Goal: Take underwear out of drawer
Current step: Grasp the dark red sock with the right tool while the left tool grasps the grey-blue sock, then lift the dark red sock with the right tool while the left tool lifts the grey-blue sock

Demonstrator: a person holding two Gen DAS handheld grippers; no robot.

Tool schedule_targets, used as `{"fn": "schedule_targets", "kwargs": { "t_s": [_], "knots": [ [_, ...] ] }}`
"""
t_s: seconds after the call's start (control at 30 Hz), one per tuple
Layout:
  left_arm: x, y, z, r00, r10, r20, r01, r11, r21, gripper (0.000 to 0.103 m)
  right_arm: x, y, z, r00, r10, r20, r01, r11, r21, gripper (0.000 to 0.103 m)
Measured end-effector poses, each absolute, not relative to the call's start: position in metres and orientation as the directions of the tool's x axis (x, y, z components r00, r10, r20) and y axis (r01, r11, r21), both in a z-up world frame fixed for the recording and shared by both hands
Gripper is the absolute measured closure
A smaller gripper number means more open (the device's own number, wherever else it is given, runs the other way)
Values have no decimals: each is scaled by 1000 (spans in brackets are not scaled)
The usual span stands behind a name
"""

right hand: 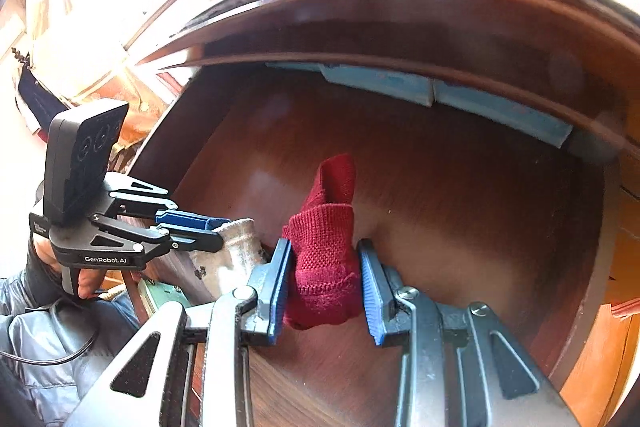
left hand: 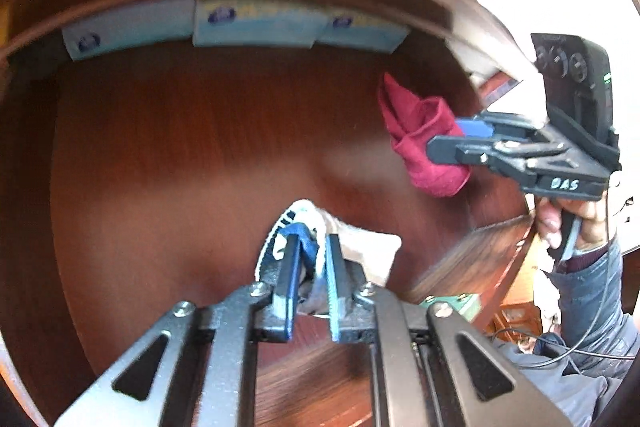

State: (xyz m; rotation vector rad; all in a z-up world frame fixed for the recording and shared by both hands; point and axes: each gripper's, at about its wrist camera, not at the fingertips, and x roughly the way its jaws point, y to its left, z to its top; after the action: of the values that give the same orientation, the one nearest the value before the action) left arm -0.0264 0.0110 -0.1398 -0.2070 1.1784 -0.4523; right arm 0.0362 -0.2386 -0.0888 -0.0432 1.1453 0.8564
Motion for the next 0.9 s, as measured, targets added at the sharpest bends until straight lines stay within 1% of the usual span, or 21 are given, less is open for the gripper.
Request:
{"fn": "schedule_targets", "kwargs": {
  "t_s": [0.33,0.6,0.9],
  "knots": [
    [-42,20,-105,520,-320,-792,233,945,-229,96,25,-248,-71,242,610,-754,-632,689,354,68],
    [-44,23,-96,598,-244,-763,212,967,-143,96,16,-258,-59,300,636,-711,-645,684,339,68],
    [-50,24,-88,648,-204,-734,202,975,-93,96,10,-274,-50,354,656,-666,-654,683,325,68]
  ]
}}
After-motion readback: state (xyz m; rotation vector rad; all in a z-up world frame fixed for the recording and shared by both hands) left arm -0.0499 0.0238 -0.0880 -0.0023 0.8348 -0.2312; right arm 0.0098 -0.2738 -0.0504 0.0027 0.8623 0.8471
